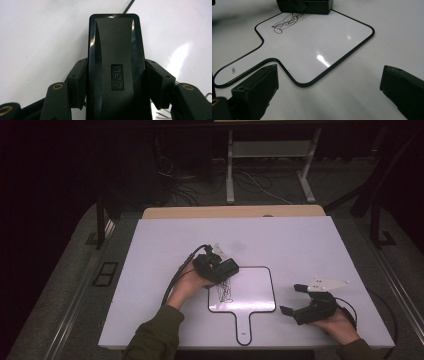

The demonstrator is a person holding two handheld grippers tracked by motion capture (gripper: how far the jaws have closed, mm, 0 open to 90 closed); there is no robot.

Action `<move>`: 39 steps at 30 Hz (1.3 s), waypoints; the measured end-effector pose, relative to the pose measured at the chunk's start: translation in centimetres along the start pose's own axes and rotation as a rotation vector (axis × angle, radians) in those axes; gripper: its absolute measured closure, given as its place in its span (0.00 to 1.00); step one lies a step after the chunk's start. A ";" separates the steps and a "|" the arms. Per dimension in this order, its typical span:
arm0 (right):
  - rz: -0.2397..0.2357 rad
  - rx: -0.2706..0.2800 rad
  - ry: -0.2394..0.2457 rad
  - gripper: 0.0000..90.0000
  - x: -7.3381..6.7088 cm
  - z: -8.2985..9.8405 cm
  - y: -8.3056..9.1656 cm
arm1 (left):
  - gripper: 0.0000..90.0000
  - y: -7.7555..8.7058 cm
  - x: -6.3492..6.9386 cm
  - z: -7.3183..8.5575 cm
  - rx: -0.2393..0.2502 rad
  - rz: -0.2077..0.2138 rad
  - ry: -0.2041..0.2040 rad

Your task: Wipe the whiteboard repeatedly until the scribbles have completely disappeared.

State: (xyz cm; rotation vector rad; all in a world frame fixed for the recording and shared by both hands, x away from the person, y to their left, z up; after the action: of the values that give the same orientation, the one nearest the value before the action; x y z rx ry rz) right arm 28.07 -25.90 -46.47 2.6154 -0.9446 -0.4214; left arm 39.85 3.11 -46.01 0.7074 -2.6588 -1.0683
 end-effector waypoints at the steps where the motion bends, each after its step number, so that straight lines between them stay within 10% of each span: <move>1: 0.000 0.001 0.000 0.01 0.0 0.0 0.0 | 0.43 0.0 0.1 0.0 0.001 0.002 -0.006; 19: 0.001 -0.001 0.002 0.01 0.0 0.0 0.1 | 0.43 0.0 3.1 -0.1 -0.008 0.071 -0.067; 39: 0.003 -0.004 0.007 0.01 0.0 0.0 0.1 | 0.43 1.0 0.4 0.9 -0.005 -0.008 -0.004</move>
State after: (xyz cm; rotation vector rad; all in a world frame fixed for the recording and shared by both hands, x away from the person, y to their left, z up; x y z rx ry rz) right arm 28.00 -25.99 -46.45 2.6099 -0.9443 -0.4124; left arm 38.84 4.10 -45.93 0.7169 -2.6578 -1.0792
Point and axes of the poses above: each handheld gripper's, and its own axes: y roughly backward along the jaws, z roughly out of its underside, x roughly to its right, the point moved 4 cm from there along -y, roughly forward along the jaws, and after that the axes turned 11 degrees about x, right-handed, at the moved point
